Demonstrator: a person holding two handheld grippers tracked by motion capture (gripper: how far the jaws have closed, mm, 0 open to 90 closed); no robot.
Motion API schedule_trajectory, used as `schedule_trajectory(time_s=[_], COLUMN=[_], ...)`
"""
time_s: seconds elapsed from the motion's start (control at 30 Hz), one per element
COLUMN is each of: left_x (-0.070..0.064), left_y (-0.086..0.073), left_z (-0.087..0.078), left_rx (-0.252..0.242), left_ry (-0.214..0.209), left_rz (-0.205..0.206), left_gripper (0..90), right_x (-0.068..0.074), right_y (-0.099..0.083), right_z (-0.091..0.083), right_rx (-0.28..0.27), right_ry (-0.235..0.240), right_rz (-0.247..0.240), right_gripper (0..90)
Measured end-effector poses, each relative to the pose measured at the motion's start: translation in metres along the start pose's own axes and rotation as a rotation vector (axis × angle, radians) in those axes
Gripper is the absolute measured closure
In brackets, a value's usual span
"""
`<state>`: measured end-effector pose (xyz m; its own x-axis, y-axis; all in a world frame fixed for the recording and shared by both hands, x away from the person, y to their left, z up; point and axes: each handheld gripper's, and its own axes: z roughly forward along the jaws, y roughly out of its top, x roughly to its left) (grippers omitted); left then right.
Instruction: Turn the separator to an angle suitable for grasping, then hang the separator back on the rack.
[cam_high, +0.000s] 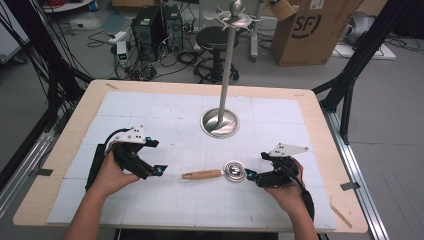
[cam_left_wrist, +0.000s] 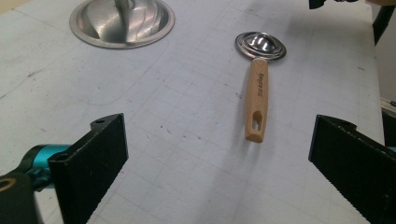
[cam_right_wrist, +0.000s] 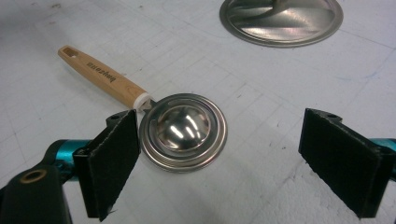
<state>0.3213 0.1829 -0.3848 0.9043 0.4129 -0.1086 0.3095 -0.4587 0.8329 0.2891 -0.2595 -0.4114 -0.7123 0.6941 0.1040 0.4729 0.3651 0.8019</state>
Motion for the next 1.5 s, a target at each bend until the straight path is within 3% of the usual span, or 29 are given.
schedule_trajectory(time_s=[0.27, 0.47, 0.57, 0.97, 1.13, 1.2, 1.3, 1.33, 1.5], left_x=[0.004, 0.010, 0.010, 0.010, 0.011, 0.011, 0.011, 0.010, 0.011], left_y=[-0.003, -0.008, -0.009, -0.009, -0.008, -0.008, -0.008, -0.008, -0.008], left_z=[-0.002, -0.003, -0.005, -0.004, -0.006, -0.006, -0.006, -0.005, -0.004], left_rx=[-0.004, 0.002, -0.008, -0.006, -0.008, -0.017, -0.019, -0.017, -0.018], left_ry=[0.005, 0.034, 0.041, 0.044, 0.045, 0.043, 0.042, 0.039, 0.033], left_rz=[-0.011, -0.028, -0.029, -0.028, -0.027, -0.038, -0.038, -0.038, -0.031], left_gripper=[5.2, 5.3, 5.3, 5.2, 5.3, 5.3, 5.3, 5.3, 5.3], right_x=[0.000, 0.008, 0.015, 0.028, 0.040, 0.042, 0.044, 0.044, 0.045], right_y=[0.003, 0.016, 0.027, 0.049, 0.064, 0.065, 0.065, 0.063, 0.061], right_z=[0.004, 0.010, 0.024, 0.053, 0.066, 0.069, 0.078, 0.082, 0.088], right_rx=[0.026, 0.057, 0.104, 0.231, 0.299, 0.301, 0.336, 0.371, 0.406], right_ry=[0.013, 0.038, 0.068, 0.134, 0.172, 0.182, 0.204, 0.206, 0.230], right_rz=[0.002, -0.067, -0.124, -0.206, -0.275, -0.288, -0.307, -0.318, -0.346], right_gripper=[11.8, 11.8, 11.8, 16.2, 26.9, 28.7, 32.6, 35.3, 41.8])
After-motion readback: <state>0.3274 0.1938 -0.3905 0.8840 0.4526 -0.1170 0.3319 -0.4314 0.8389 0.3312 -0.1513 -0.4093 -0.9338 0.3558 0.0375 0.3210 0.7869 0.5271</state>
